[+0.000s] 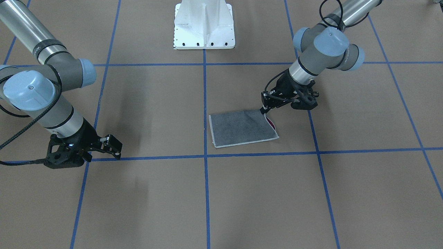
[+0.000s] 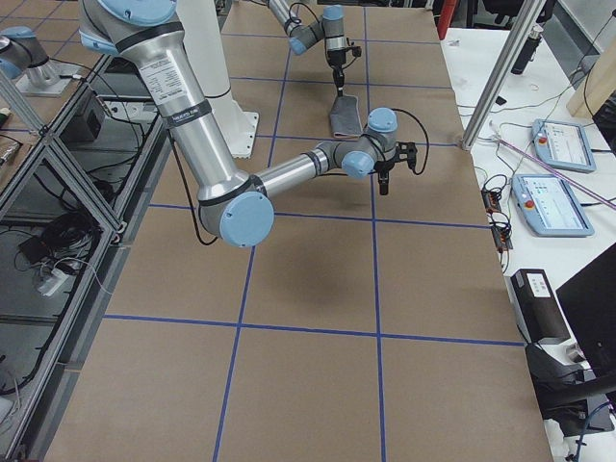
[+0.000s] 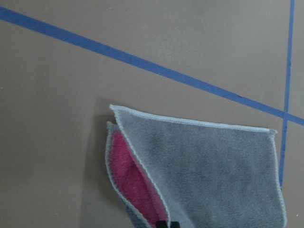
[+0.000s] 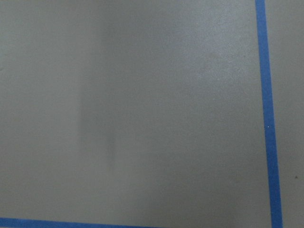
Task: Fold towel twice with both arms
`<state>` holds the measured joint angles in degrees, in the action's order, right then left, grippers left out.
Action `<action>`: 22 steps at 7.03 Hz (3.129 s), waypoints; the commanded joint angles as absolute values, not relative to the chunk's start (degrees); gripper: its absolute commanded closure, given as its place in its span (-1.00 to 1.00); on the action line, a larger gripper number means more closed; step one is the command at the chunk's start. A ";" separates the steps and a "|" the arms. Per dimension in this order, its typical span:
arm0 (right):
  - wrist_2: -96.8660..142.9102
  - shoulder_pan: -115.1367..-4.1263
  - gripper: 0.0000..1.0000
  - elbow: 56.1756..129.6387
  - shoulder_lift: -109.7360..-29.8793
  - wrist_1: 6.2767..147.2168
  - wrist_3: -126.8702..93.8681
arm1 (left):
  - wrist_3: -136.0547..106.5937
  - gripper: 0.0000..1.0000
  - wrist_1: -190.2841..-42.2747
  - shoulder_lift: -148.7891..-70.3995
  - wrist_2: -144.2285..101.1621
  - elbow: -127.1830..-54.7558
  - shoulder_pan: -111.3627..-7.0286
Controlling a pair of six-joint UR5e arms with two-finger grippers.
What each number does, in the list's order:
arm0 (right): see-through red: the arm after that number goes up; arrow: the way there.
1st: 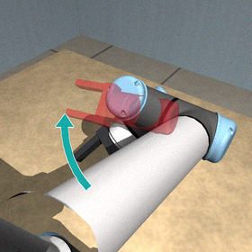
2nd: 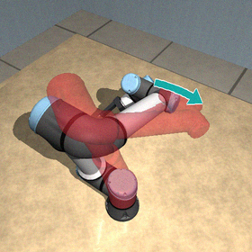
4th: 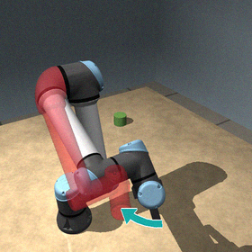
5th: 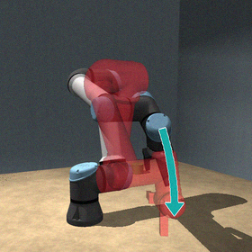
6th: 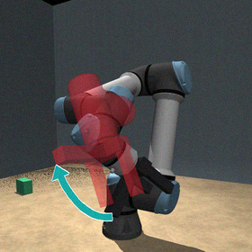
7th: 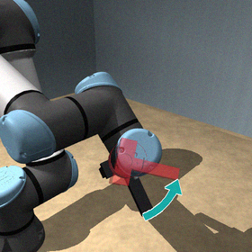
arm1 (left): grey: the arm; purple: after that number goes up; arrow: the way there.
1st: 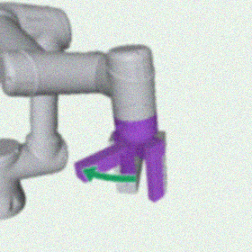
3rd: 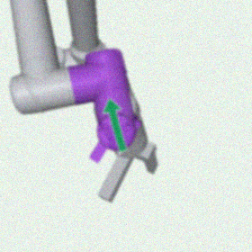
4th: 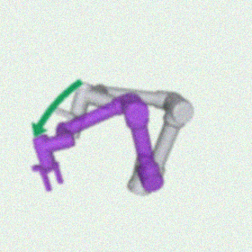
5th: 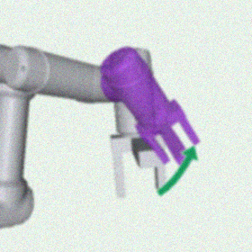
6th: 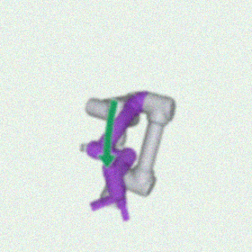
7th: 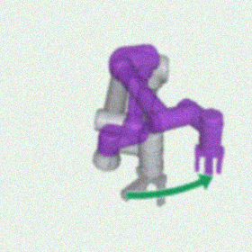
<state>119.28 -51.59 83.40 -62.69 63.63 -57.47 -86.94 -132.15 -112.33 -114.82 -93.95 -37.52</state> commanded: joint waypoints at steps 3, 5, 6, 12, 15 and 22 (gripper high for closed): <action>119.44 -51.85 -0.98 83.32 -63.89 63.63 -57.31 | -87.01 1.00 -122.78 -124.87 -114.79 -88.70 -36.30; 119.53 -52.38 -0.98 83.32 -63.98 63.63 -55.02 | -86.75 1.00 -122.44 -128.22 -112.78 -86.32 -34.12; 119.44 -52.38 -0.98 83.32 -63.98 63.63 -55.02 | -86.75 1.00 -122.43 -130.41 -111.02 -84.48 -33.41; 119.44 -52.38 -0.98 83.32 -64.25 63.55 -55.02 | -87.10 -1.00 -122.52 -134.47 -107.60 -79.72 -31.39; 119.71 -52.64 -0.98 83.41 -65.38 63.63 -54.84 | -86.58 -1.00 -118.78 -134.04 -107.93 -82.78 -32.51; 129.98 -75.55 -0.98 83.23 -81.80 69.60 -11.95 | -36.66 -1.00 -86.04 -104.02 -112.04 -117.59 -45.66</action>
